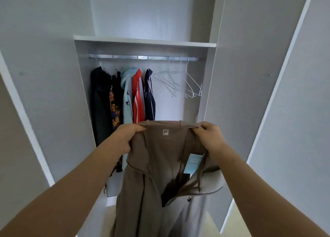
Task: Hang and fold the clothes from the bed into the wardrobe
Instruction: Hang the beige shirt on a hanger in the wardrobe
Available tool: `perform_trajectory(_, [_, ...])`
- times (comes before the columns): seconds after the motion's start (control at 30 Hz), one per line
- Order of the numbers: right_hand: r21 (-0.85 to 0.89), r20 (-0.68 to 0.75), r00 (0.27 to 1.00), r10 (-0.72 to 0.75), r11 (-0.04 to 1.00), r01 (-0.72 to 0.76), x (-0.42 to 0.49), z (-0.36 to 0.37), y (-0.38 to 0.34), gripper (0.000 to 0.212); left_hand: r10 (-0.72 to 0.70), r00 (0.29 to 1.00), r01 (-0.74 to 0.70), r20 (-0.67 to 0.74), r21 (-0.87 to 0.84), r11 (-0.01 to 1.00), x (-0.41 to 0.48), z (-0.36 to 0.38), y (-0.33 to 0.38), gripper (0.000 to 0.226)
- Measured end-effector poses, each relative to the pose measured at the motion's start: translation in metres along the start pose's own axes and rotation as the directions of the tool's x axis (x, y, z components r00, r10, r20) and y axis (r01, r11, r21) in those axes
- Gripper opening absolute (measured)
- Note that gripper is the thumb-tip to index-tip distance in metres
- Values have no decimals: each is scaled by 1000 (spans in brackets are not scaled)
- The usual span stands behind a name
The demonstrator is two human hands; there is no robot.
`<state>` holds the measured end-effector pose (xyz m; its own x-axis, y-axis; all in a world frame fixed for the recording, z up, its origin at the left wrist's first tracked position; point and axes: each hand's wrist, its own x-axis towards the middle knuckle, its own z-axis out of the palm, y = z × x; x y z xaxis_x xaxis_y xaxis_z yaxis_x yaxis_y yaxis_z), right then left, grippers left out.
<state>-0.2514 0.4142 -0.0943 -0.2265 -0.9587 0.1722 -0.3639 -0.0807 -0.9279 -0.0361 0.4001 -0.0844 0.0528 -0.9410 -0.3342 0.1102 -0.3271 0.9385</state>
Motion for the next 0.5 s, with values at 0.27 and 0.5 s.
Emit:
perform_trajectory(0.27, [-53, 350, 937, -2, 998, 22, 135, 41, 8, 9, 190, 926, -233, -327, -98, 967, 127, 35, 52, 40])
perform_trajectory(0.5, [38, 555, 830, 60, 994, -98, 214, 74, 21, 4, 124, 939, -233, -322, -325, 916, 189, 52, 94, 17])
